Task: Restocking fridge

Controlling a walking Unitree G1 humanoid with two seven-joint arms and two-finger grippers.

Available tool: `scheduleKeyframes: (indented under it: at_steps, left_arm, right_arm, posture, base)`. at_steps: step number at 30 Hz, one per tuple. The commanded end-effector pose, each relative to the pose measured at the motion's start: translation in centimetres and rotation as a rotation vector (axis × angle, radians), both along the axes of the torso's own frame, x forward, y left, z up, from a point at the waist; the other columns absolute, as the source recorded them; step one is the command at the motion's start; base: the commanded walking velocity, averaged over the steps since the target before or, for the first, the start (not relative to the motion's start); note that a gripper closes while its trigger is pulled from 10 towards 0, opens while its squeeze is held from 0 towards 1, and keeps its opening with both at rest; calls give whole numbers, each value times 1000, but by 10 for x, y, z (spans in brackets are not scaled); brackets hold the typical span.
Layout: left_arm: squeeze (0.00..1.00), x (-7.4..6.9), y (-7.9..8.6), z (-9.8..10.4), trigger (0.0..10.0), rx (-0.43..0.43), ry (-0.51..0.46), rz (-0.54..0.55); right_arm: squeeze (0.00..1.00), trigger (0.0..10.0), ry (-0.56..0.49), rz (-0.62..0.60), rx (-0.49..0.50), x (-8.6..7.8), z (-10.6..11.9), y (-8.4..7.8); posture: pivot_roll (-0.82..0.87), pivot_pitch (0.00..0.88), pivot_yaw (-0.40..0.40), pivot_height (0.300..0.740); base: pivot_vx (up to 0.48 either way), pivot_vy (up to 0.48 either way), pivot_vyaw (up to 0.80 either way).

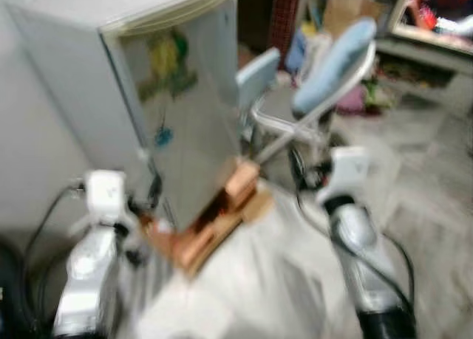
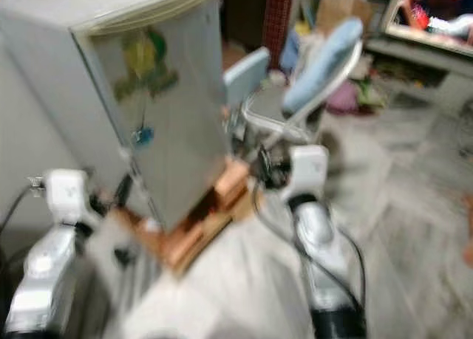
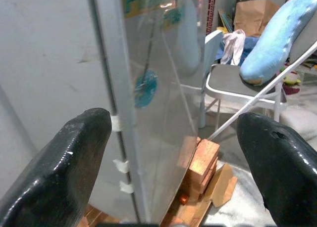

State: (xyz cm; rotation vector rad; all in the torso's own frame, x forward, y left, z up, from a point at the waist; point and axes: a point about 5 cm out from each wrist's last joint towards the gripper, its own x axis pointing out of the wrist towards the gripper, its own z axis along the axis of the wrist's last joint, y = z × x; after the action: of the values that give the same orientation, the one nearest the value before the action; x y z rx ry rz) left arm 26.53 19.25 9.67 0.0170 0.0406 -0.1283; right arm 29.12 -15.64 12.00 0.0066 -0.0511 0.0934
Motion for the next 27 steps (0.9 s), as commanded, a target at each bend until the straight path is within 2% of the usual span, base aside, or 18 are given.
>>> scheduleKeyframes:
  at_steps: [1, 7, 9, 16, 24, 27]
  left_arm:
    - [0, 3, 6, 5, 10000, 27, -12, 10]
    - [0, 7, 3, 10, 10000, 59, -40, -13]
    - [0, 7, 1, 11, 10000, 55, -44, -25]
    - [0, 5, -3, 8, 10000, 29, -30, -34]
    - [0, 6, -7, 9, 10000, 25, -42, -50]
    - [0, 5, -8, 8, 10000, 30, -45, -51]
  right_arm:
    - [0, 10000, -36, 13, 5, 4, 9, 8]
    - [0, 10000, -53, 31, 3, 5, 14, 16]
    - [0, 10000, -53, 33, 4, 4, 13, 17]
    - [0, 10000, -27, 38, 15, -3, 4, 21]
    - [0, 10000, -17, 24, 8, 0, 3, 16]
    - [0, 10000, -14, 18, 5, 1, 3, 14]
  posture:
    - [38, 2, 2, 740]
    - [40, 11, 6, 740]
    - [42, 15, 4, 740]
    - [47, 12, -7, 740]
    - [49, 9, -18, 740]
    - [50, 8, -22, 740]
  base:
    - [0, 480, 0]
    - [0, 462, 0]
    - [360, 319, 0]
    - [429, 0, 0]
    - [345, 162, 0]
    - [0, 0, -800]
